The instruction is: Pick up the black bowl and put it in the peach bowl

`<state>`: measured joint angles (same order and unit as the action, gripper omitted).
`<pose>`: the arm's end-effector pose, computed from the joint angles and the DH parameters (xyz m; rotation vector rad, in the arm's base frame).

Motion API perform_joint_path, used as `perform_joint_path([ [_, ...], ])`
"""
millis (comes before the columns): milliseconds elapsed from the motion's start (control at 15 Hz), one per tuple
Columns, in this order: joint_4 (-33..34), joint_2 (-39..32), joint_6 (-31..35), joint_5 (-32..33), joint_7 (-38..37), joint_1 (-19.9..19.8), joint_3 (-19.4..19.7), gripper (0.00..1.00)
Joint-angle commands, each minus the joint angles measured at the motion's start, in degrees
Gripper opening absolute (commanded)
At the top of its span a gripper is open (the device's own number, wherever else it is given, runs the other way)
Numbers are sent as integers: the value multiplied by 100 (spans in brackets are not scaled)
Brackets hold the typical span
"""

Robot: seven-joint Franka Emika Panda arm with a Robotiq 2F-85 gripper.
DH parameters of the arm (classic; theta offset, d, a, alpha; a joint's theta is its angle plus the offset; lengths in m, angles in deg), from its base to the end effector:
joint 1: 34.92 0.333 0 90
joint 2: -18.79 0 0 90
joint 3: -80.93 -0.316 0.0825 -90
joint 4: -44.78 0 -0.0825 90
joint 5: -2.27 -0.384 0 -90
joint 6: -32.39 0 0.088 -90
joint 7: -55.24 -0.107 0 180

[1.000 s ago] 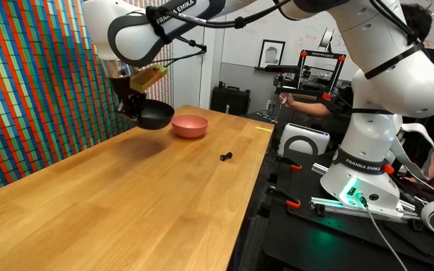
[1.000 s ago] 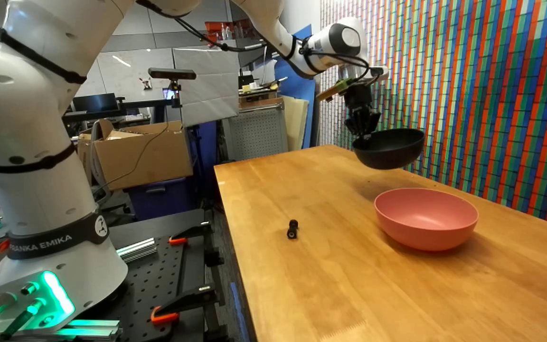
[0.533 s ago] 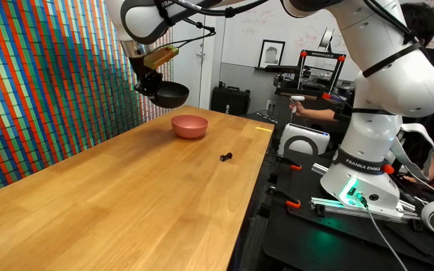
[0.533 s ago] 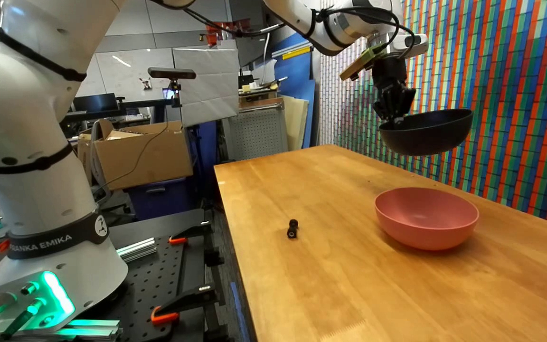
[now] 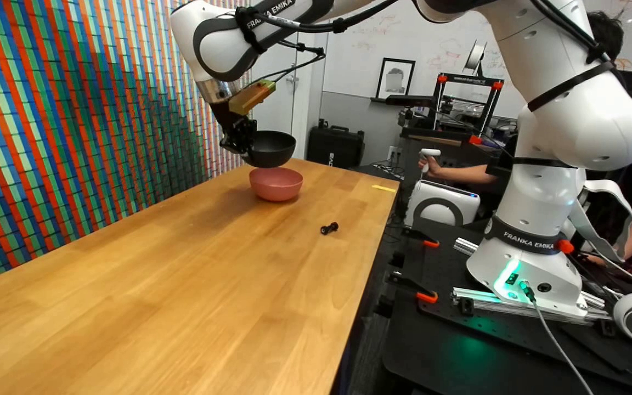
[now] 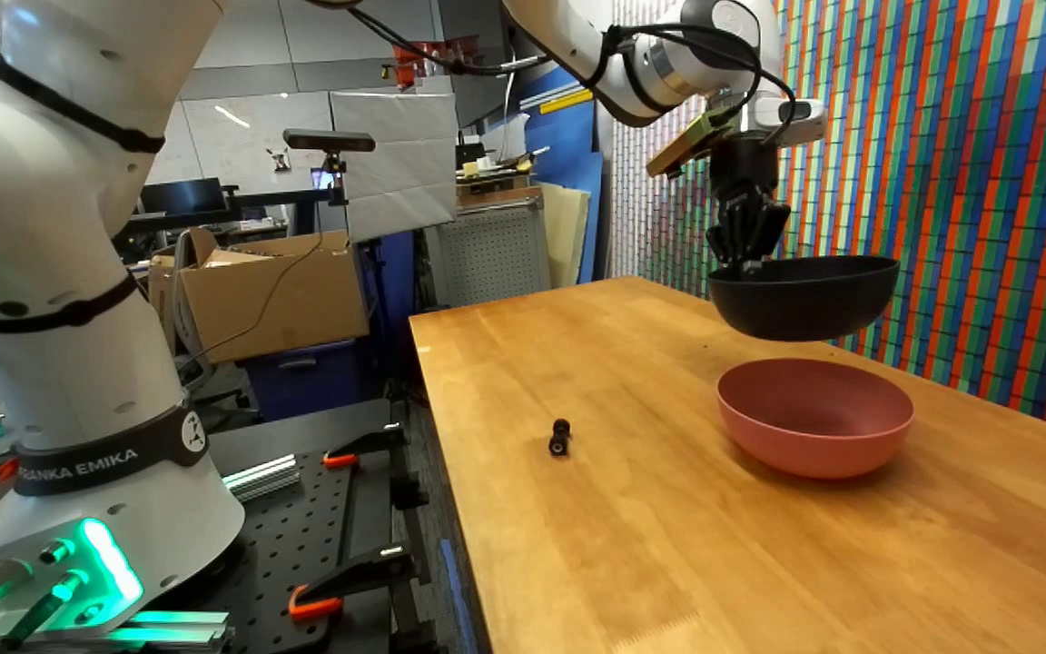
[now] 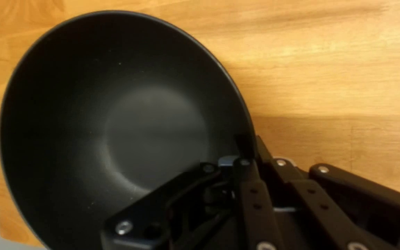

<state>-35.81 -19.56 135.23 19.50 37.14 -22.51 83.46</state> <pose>0.6868 0.0997 0.2932 2.7600 -0.0396 -0.2733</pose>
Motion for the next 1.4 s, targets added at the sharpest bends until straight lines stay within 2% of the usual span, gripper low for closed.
perform_joint_path([
  [0,-391,217,112,23,-63,-34,3,5],
  [133,-428,166,112,15,-54,-69,17,6],
  [200,-395,116,76,-6,-52,-98,27,31],
  [267,-382,90,103,31,-62,-113,52,31],
  [333,-348,55,104,33,-43,-146,64,37],
  [867,18,88,-68,-34,204,-310,49,97],
  [1067,462,247,-159,-121,768,-331,-134,100],
  [1333,1329,417,-351,-481,1944,-496,-431,100],
])
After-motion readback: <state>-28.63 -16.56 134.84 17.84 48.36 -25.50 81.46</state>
